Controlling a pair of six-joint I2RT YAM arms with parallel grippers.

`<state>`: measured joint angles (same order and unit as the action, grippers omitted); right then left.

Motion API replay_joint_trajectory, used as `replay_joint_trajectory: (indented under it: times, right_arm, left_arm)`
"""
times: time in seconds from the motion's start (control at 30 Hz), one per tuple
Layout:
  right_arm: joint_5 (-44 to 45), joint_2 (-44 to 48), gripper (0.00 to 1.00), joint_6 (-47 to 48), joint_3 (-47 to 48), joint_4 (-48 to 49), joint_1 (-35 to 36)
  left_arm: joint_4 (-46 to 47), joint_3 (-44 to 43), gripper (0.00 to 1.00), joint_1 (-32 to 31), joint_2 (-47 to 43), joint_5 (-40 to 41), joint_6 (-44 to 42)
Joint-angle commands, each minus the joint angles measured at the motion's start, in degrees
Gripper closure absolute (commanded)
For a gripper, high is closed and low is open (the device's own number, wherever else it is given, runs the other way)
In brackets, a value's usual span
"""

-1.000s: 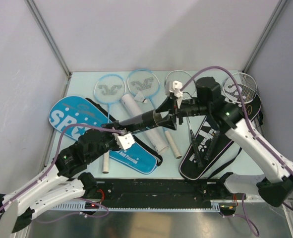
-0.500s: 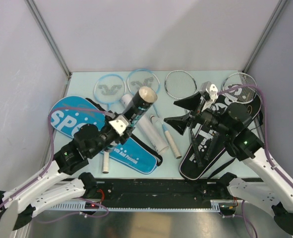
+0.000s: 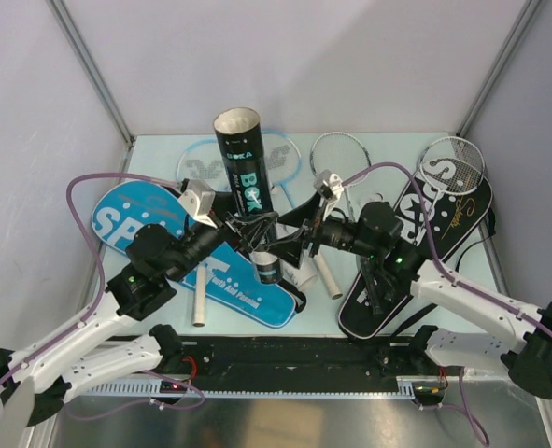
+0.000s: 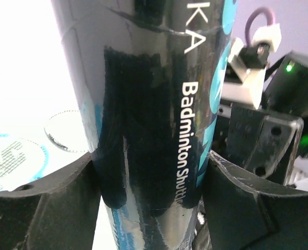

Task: Pack up the badminton gear
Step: Adjust the shuttle tube.

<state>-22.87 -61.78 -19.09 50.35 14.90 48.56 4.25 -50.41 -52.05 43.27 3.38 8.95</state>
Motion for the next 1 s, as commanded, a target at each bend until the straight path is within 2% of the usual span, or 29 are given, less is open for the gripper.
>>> replay_joint_trajectory:
  times: [0.0,0.27,0.4,0.5,0.57,0.63,0.73,0.87,0.97]
  right_arm:
    - [2.4,-2.6,0.01,0.7,0.3,11.0,3.2]
    - [-5.6,-8.5,0.07,-1.0,0.3,18.5,4.5]
    - [-8.6,-10.2,0.20,-2.4,0.3,20.0,4.4]
    - [-12.3,-10.8,0.33,-3.0,0.3,20.7,4.0]
    - [-14.6,-11.1,0.42,-3.6,0.2,21.0,3.3]
    - [-16.2,-11.2,0.48,-4.8,-0.1,22.1,2.6]
    - [-17.7,-11.2,0.56,-9.0,-2.1,27.4,1.1]
    - [-19.4,-11.9,0.63,-15.7,-4.7,36.5,-1.8]
    - [-20.6,-12.7,0.67,-19.2,-5.7,40.4,-3.8]
  left_arm:
    - [10.3,-2.1,0.39,-0.4,-0.5,-1.5,6.2]
    - [15.3,1.2,0.37,-0.4,-1.4,-1.4,7.2]
    - [16.3,2.2,0.37,-0.4,-1.7,-1.7,6.9]
    - [16.2,3.4,0.34,-0.3,-2.4,-0.5,6.8]
    - [16.2,4.4,0.29,-0.4,-3.2,1.2,6.9]
    - [16.2,5.6,0.20,-0.3,-4.5,3.4,7.0]
    - [16.0,7.5,0.08,-0.4,-6.8,6.3,6.9]
    - [14.1,9.4,0.02,-0.4,-10.0,9.8,6.6]
    - [11.5,10.0,0.00,-0.3,-11.9,12.2,6.6]
